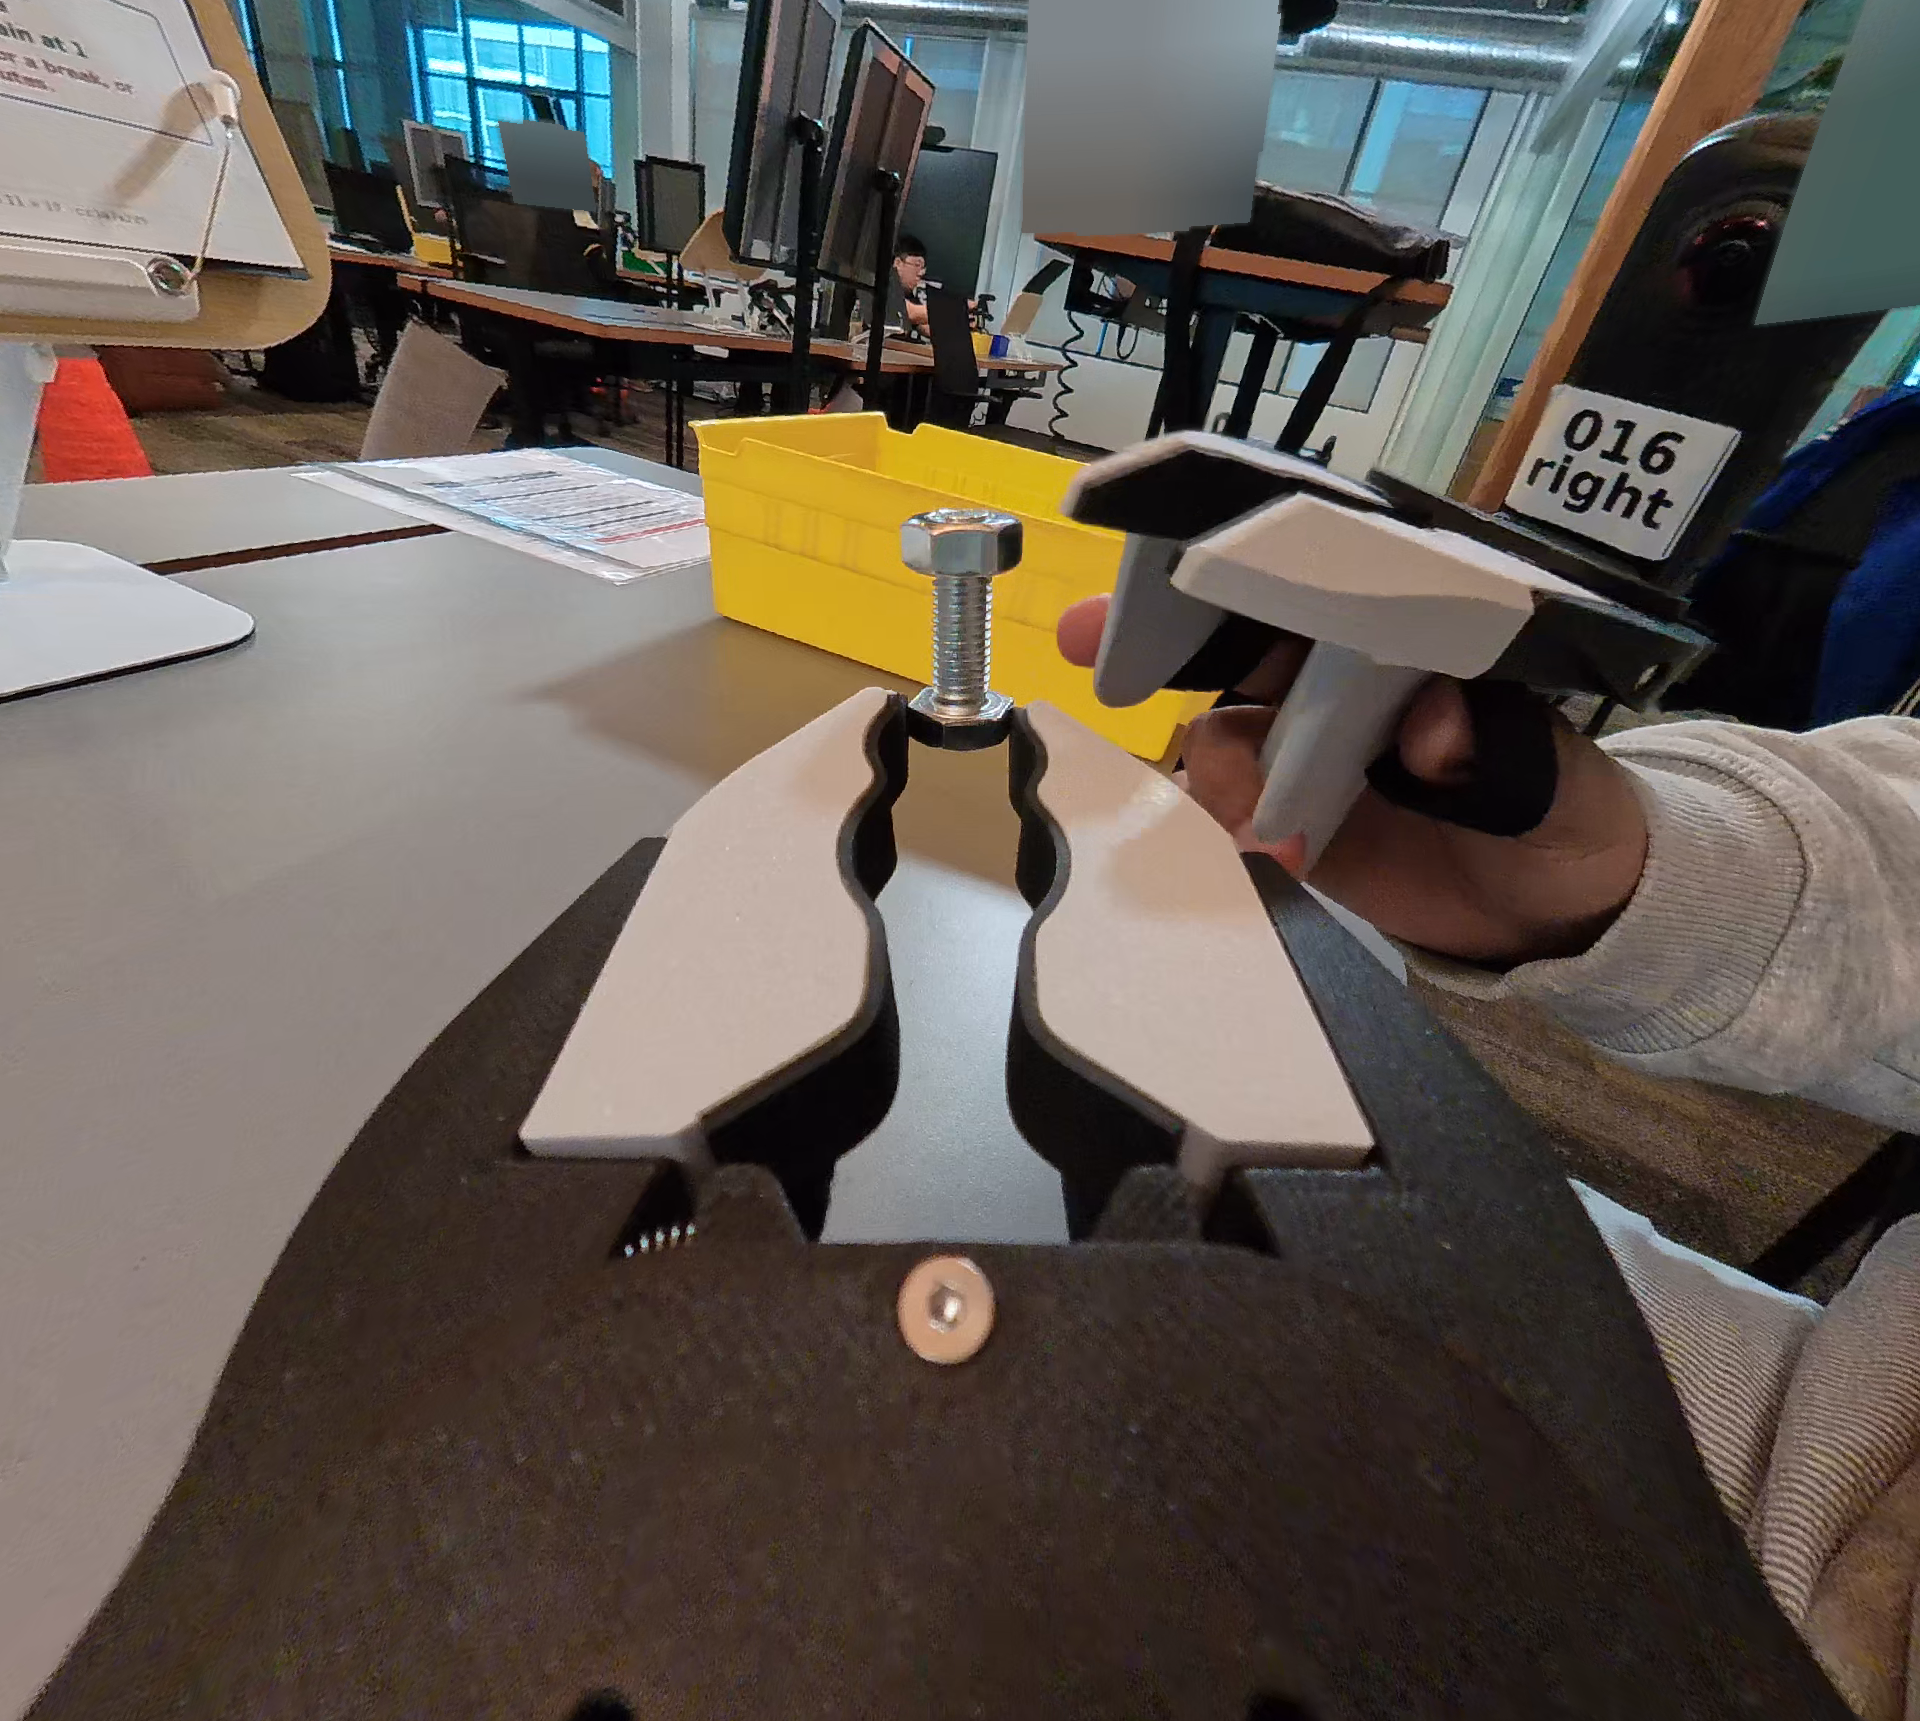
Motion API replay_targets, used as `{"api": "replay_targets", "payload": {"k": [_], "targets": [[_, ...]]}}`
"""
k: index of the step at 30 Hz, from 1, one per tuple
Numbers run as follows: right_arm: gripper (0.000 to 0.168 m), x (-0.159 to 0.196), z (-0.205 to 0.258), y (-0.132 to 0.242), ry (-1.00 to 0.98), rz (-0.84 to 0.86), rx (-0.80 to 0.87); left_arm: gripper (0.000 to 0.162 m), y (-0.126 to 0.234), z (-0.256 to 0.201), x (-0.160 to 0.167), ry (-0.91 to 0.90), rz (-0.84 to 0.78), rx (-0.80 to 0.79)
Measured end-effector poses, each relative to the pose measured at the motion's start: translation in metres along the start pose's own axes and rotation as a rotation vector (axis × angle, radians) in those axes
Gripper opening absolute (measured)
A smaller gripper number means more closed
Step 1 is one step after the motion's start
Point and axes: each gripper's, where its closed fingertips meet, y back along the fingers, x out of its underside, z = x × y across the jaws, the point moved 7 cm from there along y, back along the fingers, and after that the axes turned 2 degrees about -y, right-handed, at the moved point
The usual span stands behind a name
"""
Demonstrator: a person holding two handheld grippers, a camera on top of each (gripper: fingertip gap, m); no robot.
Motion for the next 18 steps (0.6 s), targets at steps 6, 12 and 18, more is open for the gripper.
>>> {"api": "replay_targets", "payload": {"k": [6, 12, 18], "targets": [[0.061, 0.0092, -0.0020, -0.0072, -0.062, 0.027, 0.001, 0.019, -0.0002, -0.0001, 0.0001, 0.000, 0.001, 0.000], [0.018, 0.0025, 0.0027, -0.0017, -0.005, 0.018, -0.030, 0.019, 0.0001, 0.0007, 0.0000, 0.008, -0.001, 0.000], [0.063, 0.0061, -0.0020, -0.0063, -0.040, 0.005, 0.016, 0.019, -0.0001, 0.0000, 0.0001, 0.002, 0.001, 0.001]]}}
